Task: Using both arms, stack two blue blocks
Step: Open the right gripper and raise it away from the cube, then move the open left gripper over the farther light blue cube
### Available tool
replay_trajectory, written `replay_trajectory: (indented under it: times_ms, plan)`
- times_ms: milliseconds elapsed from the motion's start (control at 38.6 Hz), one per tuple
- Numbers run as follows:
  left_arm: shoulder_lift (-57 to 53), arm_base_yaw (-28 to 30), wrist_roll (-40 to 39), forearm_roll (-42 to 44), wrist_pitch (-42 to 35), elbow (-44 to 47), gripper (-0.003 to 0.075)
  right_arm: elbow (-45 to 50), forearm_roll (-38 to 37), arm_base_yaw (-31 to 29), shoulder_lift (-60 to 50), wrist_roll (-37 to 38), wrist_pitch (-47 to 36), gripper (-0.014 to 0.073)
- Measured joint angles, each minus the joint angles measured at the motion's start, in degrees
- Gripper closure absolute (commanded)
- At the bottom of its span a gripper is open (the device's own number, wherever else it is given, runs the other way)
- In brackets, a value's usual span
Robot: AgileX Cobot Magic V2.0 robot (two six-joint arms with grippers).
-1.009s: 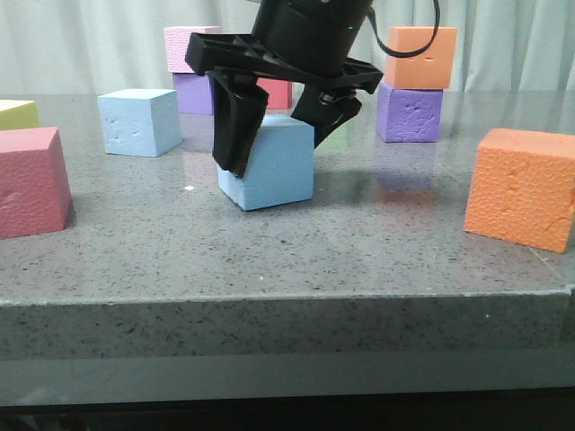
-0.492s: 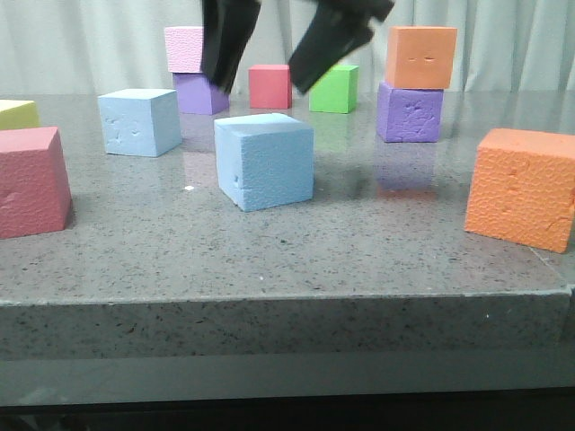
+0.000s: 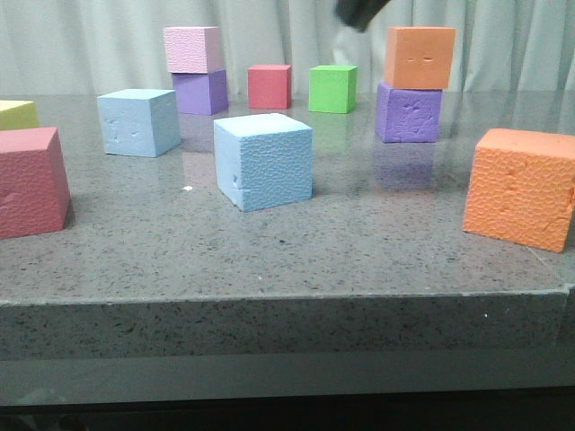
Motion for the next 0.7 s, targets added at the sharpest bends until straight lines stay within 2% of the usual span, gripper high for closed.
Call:
replay_trajectory:
  times_ms: [129, 285, 466, 699]
  plan:
    - [0.00, 0.00, 0.00, 0.00, 0.00, 0.00, 0.0048, 2.77, 0.00, -4.03, -3.52, 0.00, 0.31, 0.0606]
    - [0.00, 0.00, 0.00, 0.00, 0.00, 0.00, 0.0048, 11.79, -0.34, -9.42, -10.77, 0.00, -1.58, 0.0662]
    - [0.00, 0.00, 0.00, 0.00, 0.00, 0.00, 0.0048, 28.24, -0.96, -13.72, -23.52, -1.83, -9.15, 0.0664]
    - [0.00, 0.00, 0.00, 0.00, 0.00, 0.00, 0.0048, 49.18, -0.96, -14.02, -42.06, -3.17, -20.20, 0.0664]
